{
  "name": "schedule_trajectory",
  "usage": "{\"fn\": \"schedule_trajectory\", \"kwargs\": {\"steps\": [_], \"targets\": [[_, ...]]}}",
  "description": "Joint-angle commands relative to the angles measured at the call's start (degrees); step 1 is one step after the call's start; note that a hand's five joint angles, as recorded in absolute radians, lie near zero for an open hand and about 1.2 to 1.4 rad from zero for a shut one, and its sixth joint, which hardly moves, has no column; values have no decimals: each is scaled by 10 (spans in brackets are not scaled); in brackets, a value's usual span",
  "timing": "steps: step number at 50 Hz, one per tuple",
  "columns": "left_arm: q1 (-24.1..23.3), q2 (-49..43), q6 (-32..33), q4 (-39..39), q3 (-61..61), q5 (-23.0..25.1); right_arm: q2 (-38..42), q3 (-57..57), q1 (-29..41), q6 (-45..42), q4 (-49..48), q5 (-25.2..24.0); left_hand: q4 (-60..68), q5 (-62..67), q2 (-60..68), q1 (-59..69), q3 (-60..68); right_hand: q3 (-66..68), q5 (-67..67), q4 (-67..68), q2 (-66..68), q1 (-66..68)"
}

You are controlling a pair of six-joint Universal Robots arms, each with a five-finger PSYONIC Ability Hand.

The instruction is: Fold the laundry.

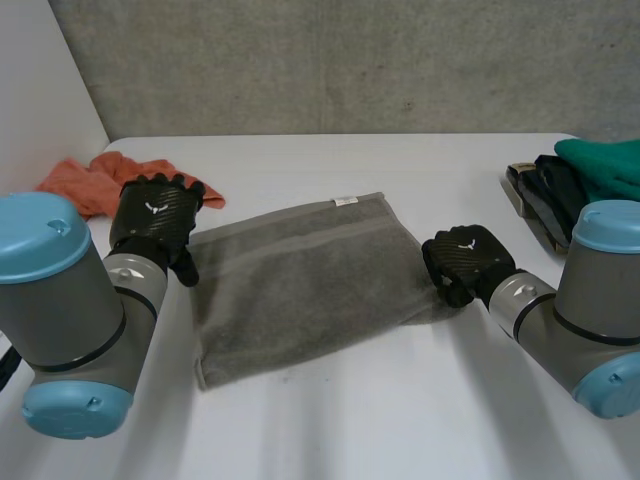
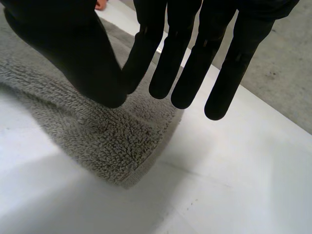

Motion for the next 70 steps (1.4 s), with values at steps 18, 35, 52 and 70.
{"fn": "schedule_trajectory", "kwargs": {"steps": [18, 35, 52, 70], "targets": [[158, 18, 82, -182, 47, 273, 87, -66, 43, 37, -8, 48, -49, -49, -47, -47, -45, 155, 151, 154, 157, 150], [166, -70, 158, -143, 148, 283, -100, -137, 96, 43, 59, -42, -49, -49, -47, -47, -45, 192, 187, 191, 193, 186], [-10, -243, 112, -217, 367, 236, -124, -139, 123, -1, 105, -127, -49, -49, -47, -47, -45, 192, 187, 191, 193, 186], [-51, -294, 35, -241, 548, 158, -54, -218, 70, 18, 72, -99, 651, 651, 653, 653, 655, 192, 187, 191, 193, 186]]}}
